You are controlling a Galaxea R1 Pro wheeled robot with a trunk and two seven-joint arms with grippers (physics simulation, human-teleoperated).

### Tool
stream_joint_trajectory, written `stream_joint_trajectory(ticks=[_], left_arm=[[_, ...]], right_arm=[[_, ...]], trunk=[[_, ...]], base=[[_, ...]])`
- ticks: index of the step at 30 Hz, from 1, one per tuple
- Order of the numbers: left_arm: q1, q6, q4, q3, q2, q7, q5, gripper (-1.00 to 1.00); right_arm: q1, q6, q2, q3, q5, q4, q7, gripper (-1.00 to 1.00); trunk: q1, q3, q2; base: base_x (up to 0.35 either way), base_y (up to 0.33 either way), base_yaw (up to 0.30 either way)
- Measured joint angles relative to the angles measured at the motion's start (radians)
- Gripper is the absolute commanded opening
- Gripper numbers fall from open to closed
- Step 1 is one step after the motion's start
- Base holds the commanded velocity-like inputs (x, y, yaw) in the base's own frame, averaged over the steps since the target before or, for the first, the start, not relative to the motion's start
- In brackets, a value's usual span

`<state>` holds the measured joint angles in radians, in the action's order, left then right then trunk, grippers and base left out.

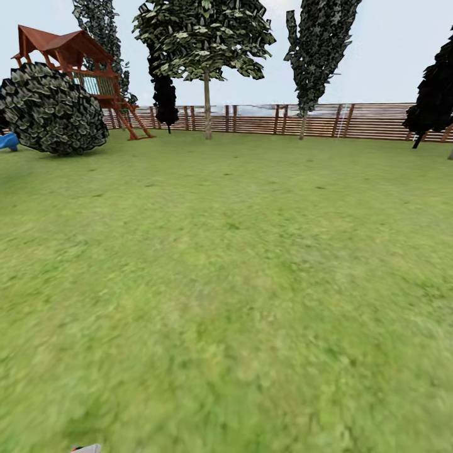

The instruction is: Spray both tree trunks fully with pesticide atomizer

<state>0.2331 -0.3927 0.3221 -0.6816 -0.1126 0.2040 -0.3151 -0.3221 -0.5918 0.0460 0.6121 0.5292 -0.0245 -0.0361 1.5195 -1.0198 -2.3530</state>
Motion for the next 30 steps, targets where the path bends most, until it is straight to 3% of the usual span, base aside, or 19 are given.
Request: stream_joint_trajectory(ticks=[30], left_arm=[[0.000,0.000,0.000,-0.001,-0.002,0.000,-0.004,-1.00]], right_arm=[[0.000,0.001,0.000,0.000,0.000,0.000,0.000,1.00]], trunk=[[0.000,0.000,0.000]], base=[[0.341,0.000,0.000]])
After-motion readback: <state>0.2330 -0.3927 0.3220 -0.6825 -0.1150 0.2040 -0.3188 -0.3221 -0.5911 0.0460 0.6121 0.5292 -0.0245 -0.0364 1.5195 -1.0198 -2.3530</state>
